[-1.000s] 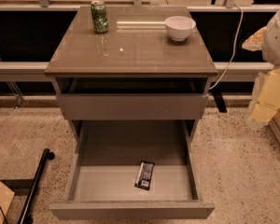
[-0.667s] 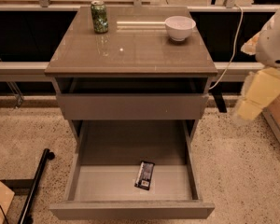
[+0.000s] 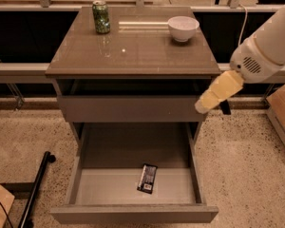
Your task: Pick rxbar blueberry from middle drawer and place on counter
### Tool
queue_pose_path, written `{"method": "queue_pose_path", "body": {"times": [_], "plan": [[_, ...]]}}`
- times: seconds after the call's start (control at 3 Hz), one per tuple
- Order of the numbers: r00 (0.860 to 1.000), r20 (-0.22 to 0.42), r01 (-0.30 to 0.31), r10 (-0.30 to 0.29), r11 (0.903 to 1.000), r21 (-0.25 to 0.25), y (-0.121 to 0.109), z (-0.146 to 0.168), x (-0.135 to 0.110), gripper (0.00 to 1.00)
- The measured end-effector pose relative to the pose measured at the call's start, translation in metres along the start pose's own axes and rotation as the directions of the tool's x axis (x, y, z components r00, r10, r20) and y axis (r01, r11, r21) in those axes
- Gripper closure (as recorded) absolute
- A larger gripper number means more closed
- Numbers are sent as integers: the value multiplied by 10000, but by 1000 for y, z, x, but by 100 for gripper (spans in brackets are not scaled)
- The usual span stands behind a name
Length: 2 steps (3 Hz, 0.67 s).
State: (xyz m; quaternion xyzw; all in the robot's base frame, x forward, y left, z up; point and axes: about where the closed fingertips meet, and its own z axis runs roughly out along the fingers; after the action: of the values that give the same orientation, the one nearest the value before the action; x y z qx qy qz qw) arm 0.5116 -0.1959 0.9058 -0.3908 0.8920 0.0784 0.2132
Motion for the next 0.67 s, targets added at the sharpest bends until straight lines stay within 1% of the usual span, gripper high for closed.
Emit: {"method": "queue_pose_path", "body": {"times": [0.33,0.67], "plan": [[9982,92,-598,598,9982,25,-2,3,-3,0],[9921,23,-1255,1255,9921,-71,-2,22,-1,0]]}}
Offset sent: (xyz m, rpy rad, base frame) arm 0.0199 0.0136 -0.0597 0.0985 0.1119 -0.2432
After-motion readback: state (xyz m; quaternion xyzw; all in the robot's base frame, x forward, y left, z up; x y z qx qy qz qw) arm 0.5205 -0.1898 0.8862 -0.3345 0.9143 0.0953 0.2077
